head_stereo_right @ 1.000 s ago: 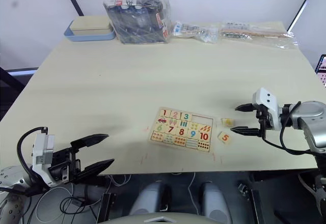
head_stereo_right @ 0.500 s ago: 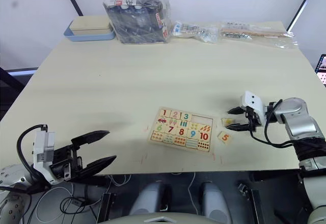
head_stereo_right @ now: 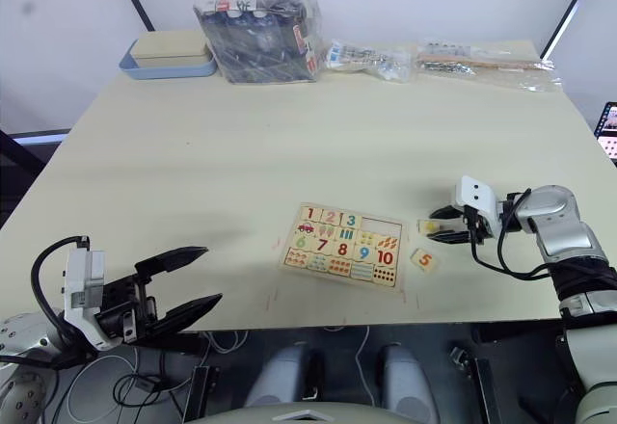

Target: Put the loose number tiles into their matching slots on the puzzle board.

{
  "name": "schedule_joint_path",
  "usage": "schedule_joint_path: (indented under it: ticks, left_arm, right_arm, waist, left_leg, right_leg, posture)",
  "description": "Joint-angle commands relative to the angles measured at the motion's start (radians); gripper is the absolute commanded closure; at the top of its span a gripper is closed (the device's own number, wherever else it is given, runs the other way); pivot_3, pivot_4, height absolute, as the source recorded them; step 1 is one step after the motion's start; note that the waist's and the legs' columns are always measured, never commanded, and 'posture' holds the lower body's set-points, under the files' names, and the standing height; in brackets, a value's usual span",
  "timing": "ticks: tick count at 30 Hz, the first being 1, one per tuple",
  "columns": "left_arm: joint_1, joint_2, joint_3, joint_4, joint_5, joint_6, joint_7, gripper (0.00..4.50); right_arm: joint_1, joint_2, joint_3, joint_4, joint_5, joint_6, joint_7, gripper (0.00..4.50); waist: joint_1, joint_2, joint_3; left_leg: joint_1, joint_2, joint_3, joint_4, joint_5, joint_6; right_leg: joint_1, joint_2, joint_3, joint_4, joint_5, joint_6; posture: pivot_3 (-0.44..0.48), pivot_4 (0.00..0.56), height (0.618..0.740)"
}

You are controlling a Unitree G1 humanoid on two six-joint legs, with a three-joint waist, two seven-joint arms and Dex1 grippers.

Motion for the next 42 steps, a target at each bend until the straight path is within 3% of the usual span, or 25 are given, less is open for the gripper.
schedule_joint_path:
  ticks: [1, 18, 21, 28, 33, 35, 38, 42]
  left_arm:
    - [-0.005, 0.007, 0.010, -0.017, -0.024, -0.002, 0.001, 0.00]
    - [-0.002, 0.011, 0.020, -0.013, -0.036, 0.000, -0.002, 0.00]
    - [-0.005, 0.010, 0.020, -0.013, -0.039, -0.002, 0.001, 0.00]
    - [-0.005, 0.005, 0.017, -0.013, -0.028, -0.010, 0.009, 0.00]
    - [0.003, 0.000, 0.018, -0.023, -0.025, -0.014, 0.020, 0.00]
    - [0.004, 0.000, 0.019, -0.020, -0.022, -0.018, 0.023, 0.00]
    - [0.001, 0.000, 0.017, -0.014, -0.020, -0.023, 0.024, 0.00]
    - [-0.015, -0.005, 0.024, -0.006, -0.031, -0.032, 0.026, 0.00]
  right_arm:
    - [0.009, -0.004, -0.021, -0.007, 0.004, -0.008, 0.007, 2.24]
    - [0.019, 0.003, -0.022, 0.000, 0.009, 0.030, -0.002, 2.24]
    - [0.016, 0.007, -0.024, 0.001, 0.010, 0.033, -0.004, 3.49]
    - [0.034, -0.012, -0.062, -0.148, 0.073, 0.132, 0.001, 3.62]
    - [0.008, -0.084, -0.054, -0.509, 0.144, 0.497, -0.027, 3.62]
    - [-0.042, -0.102, -0.007, -0.648, 0.088, 0.649, -0.098, 3.62]
    - [-0.176, -0.116, 0.119, -0.749, 0.029, 0.914, -0.140, 3.62]
    - [-0.304, -0.106, 0.241, -0.797, 0.052, 1.121, -0.118, 3.62]
  waist:
    - [0.000, 0.000, 0.000]
    - [-0.001, 0.000, 0.000]
    - [-0.001, 0.000, 0.000]
    - [-0.004, 0.001, 0.001]
    - [-0.008, 0.003, 0.002]
    - [-0.011, 0.003, 0.002]
    - [-0.020, 0.003, 0.002]
    - [-0.017, 0.002, 0.002]
  left_leg:
    - [0.000, 0.000, 0.000, 0.000, 0.000, 0.000]
    - [0.000, 0.000, 0.000, 0.000, 0.000, 0.000]
    - [0.000, 0.000, 0.000, 0.000, 0.000, 0.000]
    - [0.000, 0.000, 0.000, -0.001, 0.000, 0.000]
    - [-0.002, 0.000, 0.000, -0.001, 0.000, 0.000]
    - [-0.002, 0.000, 0.000, -0.002, 0.000, 0.000]
    - [-0.001, 0.001, 0.001, -0.003, 0.000, 0.000]
    - [-0.002, 0.001, 0.001, -0.005, 0.000, -0.001]
  right_leg:
    - [0.000, 0.000, 0.000, 0.000, 0.000, 0.000]
    - [0.000, -0.001, 0.000, 0.000, 0.000, 0.000]
    - [0.000, -0.004, 0.000, 0.000, 0.000, 0.000]
    - [0.000, -0.006, -0.001, 0.000, 0.000, 0.000]
    - [-0.002, -0.009, -0.003, 0.000, 0.000, 0.000]
    - [-0.003, -0.012, -0.007, 0.000, 0.000, 0.000]
    - [-0.006, -0.018, -0.014, 0.000, 0.001, -0.001]
    - [-0.006, -0.031, -0.029, -0.001, 0.001, -0.002]
  posture:
    - [0.000, 0.150, 0.740]
    - [0.000, 0.150, 0.740]
    - [0.000, 0.150, 0.740]
    - [0.000, 0.150, 0.740]
    - [0.000, 0.150, 0.740]
    - [0.000, 0.150, 0.740]
    - [0.000, 0.150, 0.740]
    - [0.000, 0.150, 0.740]
